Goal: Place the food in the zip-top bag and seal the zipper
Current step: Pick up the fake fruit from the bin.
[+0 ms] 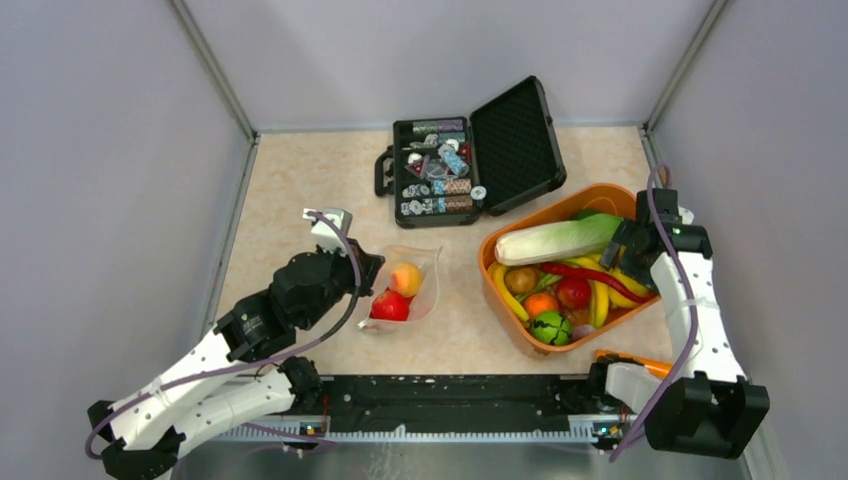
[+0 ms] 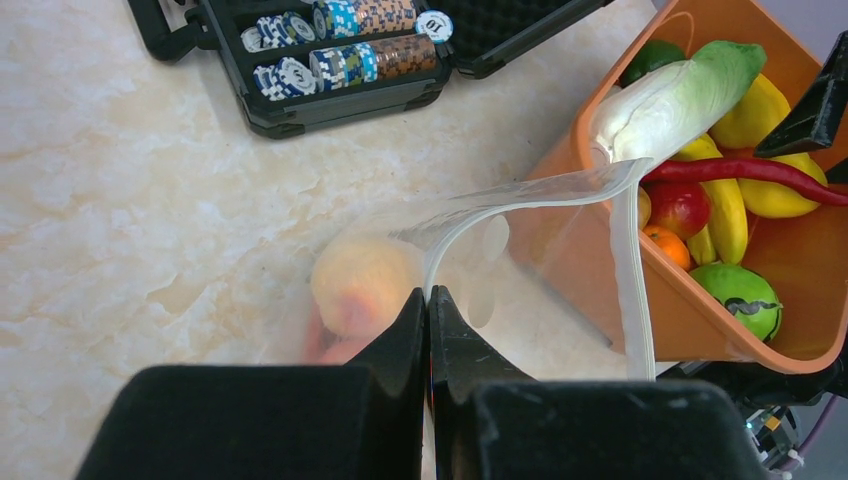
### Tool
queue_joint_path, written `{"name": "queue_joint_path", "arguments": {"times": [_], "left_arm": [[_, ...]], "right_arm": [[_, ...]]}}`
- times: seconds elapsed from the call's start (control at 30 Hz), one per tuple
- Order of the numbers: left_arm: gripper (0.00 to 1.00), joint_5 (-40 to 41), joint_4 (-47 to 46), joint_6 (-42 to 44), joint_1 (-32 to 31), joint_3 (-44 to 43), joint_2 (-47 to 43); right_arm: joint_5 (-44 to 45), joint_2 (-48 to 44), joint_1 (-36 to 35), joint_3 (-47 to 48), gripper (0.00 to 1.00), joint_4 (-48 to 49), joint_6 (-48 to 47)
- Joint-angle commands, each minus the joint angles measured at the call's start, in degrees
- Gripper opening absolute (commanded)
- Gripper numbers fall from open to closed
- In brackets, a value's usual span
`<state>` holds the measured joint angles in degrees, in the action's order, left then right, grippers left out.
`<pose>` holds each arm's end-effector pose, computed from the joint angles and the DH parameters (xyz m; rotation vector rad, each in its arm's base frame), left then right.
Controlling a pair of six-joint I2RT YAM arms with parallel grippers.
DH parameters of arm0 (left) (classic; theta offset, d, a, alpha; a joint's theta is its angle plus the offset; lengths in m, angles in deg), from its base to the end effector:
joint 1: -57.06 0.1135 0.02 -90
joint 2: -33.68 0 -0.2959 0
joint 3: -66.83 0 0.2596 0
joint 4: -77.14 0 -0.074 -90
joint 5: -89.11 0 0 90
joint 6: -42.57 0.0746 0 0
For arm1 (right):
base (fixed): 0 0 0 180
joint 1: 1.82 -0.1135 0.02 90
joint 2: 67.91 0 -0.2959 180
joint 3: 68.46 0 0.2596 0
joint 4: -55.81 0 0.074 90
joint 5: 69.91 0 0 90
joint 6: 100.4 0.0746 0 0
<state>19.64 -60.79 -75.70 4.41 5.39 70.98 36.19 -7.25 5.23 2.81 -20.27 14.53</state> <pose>0.1169 -0.1100 0.3547 0.1562 1.9064 -0.6339 0.1867 -0.0439 0.2867 0.8124 2.5376 -0.2821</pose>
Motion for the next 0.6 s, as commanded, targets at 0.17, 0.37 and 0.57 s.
{"name": "queue_joint_path", "arguments": {"times": [0.17,0.37,0.57], "left_arm": [[0.00,1.0,-2.6,2.2,0.5,-0.5,0.4],[0.00,0.7,-2.4,1.9,0.6,-0.5,0.4],[0.00,1.2,-2.4,1.6,0.6,-0.6,0.5]], "right_arm": [[0.1,0.6,-1.6,-3.2,0.88,0.2,1.7],[-1.4,0.0,-2.1,-3.7,0.61,2.5,1.9],[-3.0,-4.2,-2.1,0.5,0.33,4.4,1.1]]}}
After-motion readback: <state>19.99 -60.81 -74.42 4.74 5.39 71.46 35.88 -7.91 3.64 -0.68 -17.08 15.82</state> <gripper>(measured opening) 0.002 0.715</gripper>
